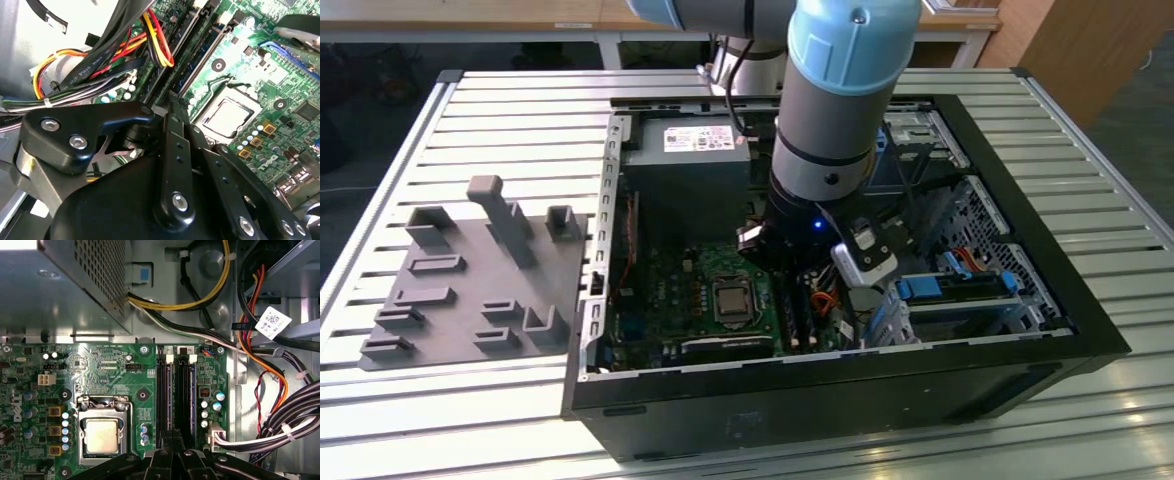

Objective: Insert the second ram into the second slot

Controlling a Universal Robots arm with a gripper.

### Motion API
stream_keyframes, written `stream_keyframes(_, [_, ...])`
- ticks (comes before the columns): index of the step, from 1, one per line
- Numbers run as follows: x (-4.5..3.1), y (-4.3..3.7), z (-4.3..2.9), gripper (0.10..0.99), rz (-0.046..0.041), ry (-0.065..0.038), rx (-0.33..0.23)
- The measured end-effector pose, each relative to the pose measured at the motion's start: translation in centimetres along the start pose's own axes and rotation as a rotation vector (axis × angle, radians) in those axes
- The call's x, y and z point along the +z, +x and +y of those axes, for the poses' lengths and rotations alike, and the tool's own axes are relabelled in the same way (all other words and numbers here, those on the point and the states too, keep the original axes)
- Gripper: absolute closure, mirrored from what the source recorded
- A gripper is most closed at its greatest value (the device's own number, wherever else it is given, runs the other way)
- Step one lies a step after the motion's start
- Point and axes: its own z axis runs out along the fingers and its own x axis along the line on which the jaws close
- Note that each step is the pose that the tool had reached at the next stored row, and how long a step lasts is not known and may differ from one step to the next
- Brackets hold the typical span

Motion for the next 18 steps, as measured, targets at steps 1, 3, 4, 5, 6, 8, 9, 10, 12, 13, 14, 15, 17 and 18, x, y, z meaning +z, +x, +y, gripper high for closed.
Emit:
stream_keyframes(1, [0.01,-0.01,0.01,0.980,-0.0001,0.000,0.000])
stream_keyframes(3, [-0.08,-0.01,0.04,0.980,0.0001,0.000,0.000])
stream_keyframes(4, [-0.15,-0.01,0.03,0.980,-0.0004,-0.001,0.000])
stream_keyframes(5, [-0.26,0.00,0.03,0.980,-0.0012,-0.004,0.000])
stream_keyframes(6, [-0.41,-0.01,0.06,0.980,-0.0017,-0.006,0.000])
stream_keyframes(8, [-0.72,0.00,0.03,0.980,-0.0012,-0.004,0.000])
stream_keyframes(9, [-0.88,0.00,0.04,0.980,-0.0011,-0.004,0.000])
stream_keyframes(10, [-1.09,0.01,0.04,0.980,-0.0011,-0.004,0.000])
stream_keyframes(12, [-1.43,0.01,0.04,0.980,-0.0010,-0.003,0.000])
stream_keyframes(13, [-1.55,0.01,0.05,0.980,-0.0010,-0.004,0.000])
stream_keyframes(14, [-1.68,0.01,0.05,0.980,-0.0010,-0.003,0.000])
stream_keyframes(15, [-1.82,0.01,0.05,0.980,-0.0010,-0.003,0.000])
stream_keyframes(17, [-2.05,0.02,0.06,0.980,-0.0010,-0.003,0.000])
stream_keyframes(18, [-2.18,0.02,0.06,0.980,-0.0010,-0.003,0.000])
